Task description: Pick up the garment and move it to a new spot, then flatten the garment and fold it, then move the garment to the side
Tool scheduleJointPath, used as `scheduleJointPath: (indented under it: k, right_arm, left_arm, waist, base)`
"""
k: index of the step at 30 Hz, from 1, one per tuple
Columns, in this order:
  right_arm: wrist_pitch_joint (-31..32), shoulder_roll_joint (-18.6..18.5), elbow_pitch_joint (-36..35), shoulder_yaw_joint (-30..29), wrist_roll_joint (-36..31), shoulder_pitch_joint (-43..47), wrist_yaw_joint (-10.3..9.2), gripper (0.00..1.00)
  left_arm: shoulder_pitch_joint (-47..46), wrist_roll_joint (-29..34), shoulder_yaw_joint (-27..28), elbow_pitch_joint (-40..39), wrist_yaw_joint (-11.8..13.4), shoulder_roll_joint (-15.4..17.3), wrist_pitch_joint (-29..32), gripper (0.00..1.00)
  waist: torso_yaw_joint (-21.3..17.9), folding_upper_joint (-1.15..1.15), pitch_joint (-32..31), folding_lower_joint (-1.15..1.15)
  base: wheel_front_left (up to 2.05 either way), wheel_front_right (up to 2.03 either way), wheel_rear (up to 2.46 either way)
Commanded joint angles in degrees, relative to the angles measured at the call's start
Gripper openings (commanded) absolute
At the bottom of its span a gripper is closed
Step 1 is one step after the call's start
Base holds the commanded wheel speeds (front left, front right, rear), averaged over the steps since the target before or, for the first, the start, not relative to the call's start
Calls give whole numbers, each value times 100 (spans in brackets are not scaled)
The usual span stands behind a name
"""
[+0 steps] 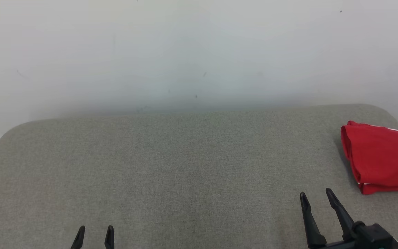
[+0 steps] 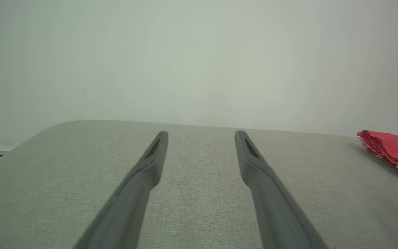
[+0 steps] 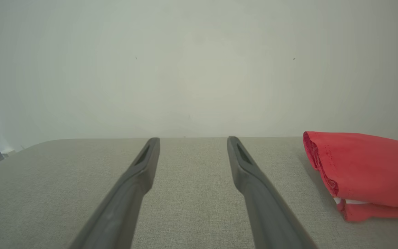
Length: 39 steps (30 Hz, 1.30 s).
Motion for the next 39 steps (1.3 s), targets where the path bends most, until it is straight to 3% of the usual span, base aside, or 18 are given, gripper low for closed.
scheduleJointPath:
  k: [1,10,22,23,28,39]
  right_arm:
    - [-5,28,-56,-8,-62,132,-3,100]
    - [-5,156,-232,-89,-98,734,-3,100]
    - [-5,184,-216,-191,-78,854,-3,100]
    - [0,175,-199,-187,-93,801,0,0]
    - [26,193,24,-193,15,863,1,0]
    - [308,184,259,-467,1207,551,1,0]
  left_arm:
    - [113,56,11,33,-31,-6,-21,100]
    - [309,67,47,217,-181,-10,-21,100]
    - [344,33,99,282,-225,-12,-21,100]
    - [292,30,84,280,-234,-11,0,0]
    - [310,-89,64,501,-242,-16,23,0]
    - [-99,-1278,29,840,-294,0,226,0]
  waist:
    - [15,1,-58,1]
    - [-15,1,-205,1]
    - [-55,1,-309,1]
    - [-55,1,-310,1]
    - [-56,1,-304,1]
    - [-67,1,-235,1]
  base:
    - [0,0,0]
    - [0,0,0]
    - [0,0,0]
    - [0,0,0]
    - [0,0,0]
    - [0,0,0]
